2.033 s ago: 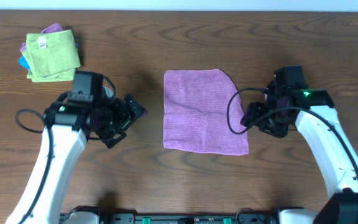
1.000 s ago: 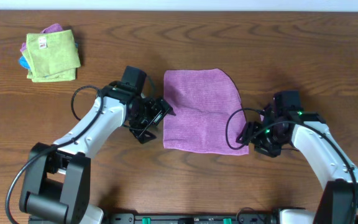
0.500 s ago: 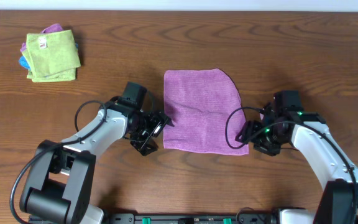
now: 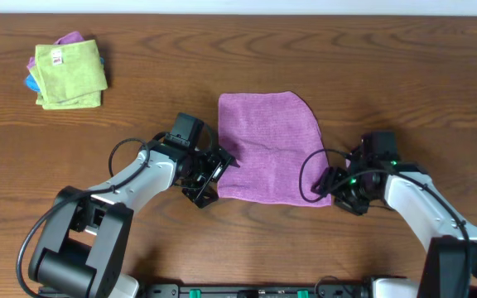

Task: Fold the cloth
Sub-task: 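Grasp the near corners of the purple cloth with both grippers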

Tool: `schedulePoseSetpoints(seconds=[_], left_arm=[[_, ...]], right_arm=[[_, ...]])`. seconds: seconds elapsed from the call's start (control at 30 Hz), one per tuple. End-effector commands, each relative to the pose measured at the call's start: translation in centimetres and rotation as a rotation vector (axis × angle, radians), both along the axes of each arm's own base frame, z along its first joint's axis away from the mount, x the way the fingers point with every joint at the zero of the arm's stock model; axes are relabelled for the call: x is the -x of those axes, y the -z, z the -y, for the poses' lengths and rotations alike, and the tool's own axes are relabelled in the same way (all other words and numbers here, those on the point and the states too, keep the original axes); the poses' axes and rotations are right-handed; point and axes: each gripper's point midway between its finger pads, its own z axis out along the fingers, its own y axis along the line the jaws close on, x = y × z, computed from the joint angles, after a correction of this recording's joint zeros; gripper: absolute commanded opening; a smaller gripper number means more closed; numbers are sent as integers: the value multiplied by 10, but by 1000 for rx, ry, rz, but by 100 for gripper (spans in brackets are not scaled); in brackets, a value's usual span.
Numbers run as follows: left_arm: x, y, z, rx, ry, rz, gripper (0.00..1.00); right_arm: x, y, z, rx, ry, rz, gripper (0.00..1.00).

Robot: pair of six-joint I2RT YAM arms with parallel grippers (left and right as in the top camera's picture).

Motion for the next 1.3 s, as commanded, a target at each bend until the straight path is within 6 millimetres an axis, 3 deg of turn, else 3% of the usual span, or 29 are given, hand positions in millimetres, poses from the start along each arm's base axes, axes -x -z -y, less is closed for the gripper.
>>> schedulePoseSetpoints(seconds=[0.0,0.27,0.3,0.43,0.63,0.8,1.1,1.17,1.27], left_arm=[[-1,7,-7,-44,-32,-7,100],[-4,19,-2,-51,-46,-15,100],[-4,20,-1,-46,-45,-20,95],[-6,26,5,-19,-41,-28,90],[-1,33,7,-9,-51,-75,37],[-6,31,9,3,-50,-51,7],[-6,31,9,4,-33,-40,6],[-5,31,10,11,-21,-36,6],[-6,30,11,18,0,-18,6]], right_arm=[[0,0,0,-28,50,-9,68],[-4,0,-1,-37,52,10,68],[-4,-1,-2,-40,56,8,68],[-6,-1,-2,-41,59,13,67],[-9,-1,-2,-42,70,23,65],[-12,1,-6,-46,72,23,64],[-5,20,-20,-42,21,-33,60],[-9,23,-21,-40,17,-23,52],[-15,26,-21,-38,17,-2,30]])
